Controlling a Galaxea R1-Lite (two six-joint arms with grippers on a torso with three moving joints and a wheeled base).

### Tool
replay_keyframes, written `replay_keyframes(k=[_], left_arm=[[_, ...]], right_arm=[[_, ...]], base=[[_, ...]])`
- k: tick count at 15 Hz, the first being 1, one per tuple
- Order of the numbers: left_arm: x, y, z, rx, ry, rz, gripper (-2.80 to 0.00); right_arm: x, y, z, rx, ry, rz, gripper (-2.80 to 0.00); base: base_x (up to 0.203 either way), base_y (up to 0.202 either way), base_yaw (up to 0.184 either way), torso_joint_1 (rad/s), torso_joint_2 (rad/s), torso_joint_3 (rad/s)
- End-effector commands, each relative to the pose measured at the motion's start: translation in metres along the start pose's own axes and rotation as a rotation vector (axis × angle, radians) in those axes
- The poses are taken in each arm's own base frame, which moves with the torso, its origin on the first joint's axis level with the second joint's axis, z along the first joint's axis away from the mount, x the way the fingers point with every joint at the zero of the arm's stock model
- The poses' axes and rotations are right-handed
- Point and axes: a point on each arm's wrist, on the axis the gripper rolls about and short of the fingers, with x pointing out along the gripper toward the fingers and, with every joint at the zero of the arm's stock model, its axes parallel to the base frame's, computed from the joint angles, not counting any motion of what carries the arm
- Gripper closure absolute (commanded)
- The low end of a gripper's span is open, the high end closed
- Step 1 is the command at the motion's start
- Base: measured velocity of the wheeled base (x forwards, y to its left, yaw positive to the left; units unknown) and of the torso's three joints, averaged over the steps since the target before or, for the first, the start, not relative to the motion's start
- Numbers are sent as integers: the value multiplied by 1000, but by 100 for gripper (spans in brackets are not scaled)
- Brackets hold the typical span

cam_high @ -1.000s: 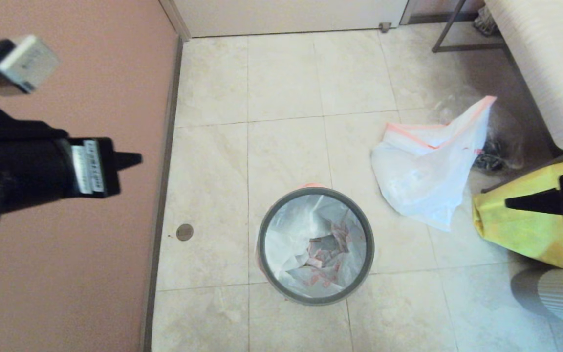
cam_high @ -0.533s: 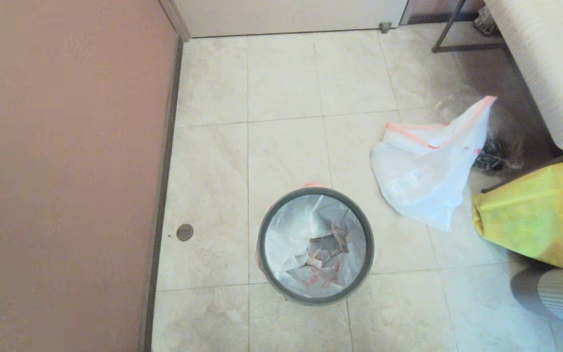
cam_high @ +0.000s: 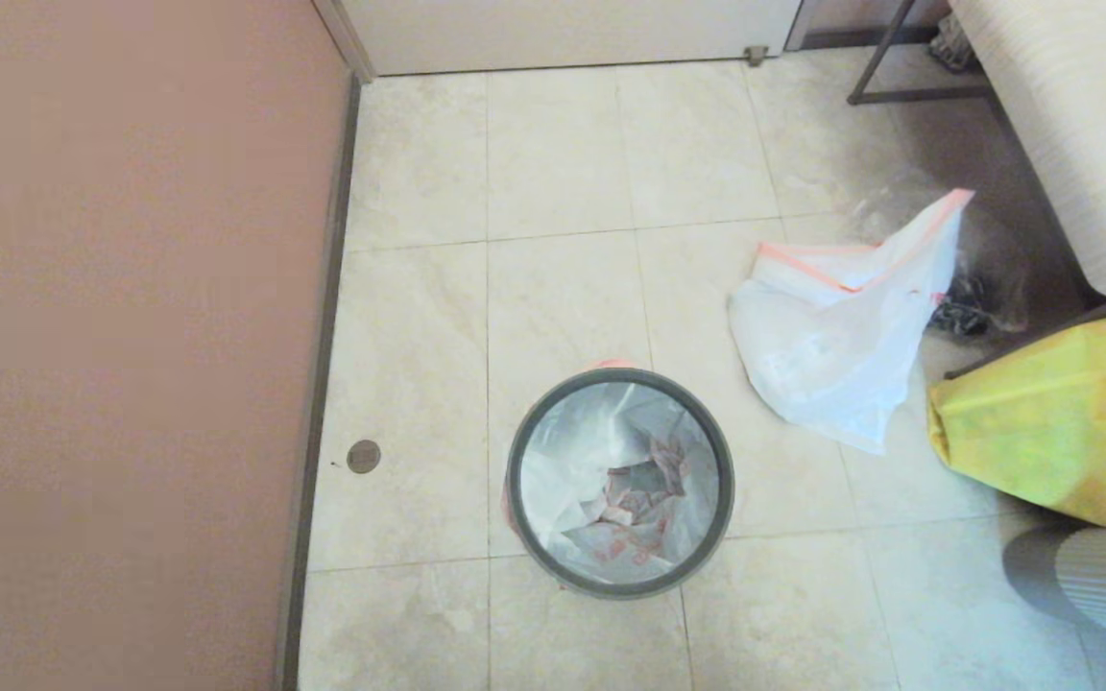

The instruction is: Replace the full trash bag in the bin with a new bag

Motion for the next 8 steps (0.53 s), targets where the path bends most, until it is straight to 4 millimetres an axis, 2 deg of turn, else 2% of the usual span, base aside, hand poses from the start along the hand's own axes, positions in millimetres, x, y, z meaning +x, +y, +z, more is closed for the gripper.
replay_keyframes(k=[1,3,6,8], left_arm=[[-25,12,-23,-32,-66,34,0],[-30,14,-32,-38,-77,72,0],[-33,15,-41,-59,-80,99,0],[-45,18,-48,-69,-96,-24,0]], right_arm=[[-22,-8,-23,33,-89,-58,0],[-28,-7,-39,80,-88,-175,0],[-29,-10,-81,-21,-63,-217,0],[-23,-12,-104,-94,-105,-221,0]], base=[[0,0,0,0,0,0],[0,0,0,0,0,0],[0,0,0,0,0,0],[0,0,0,0,0,0]])
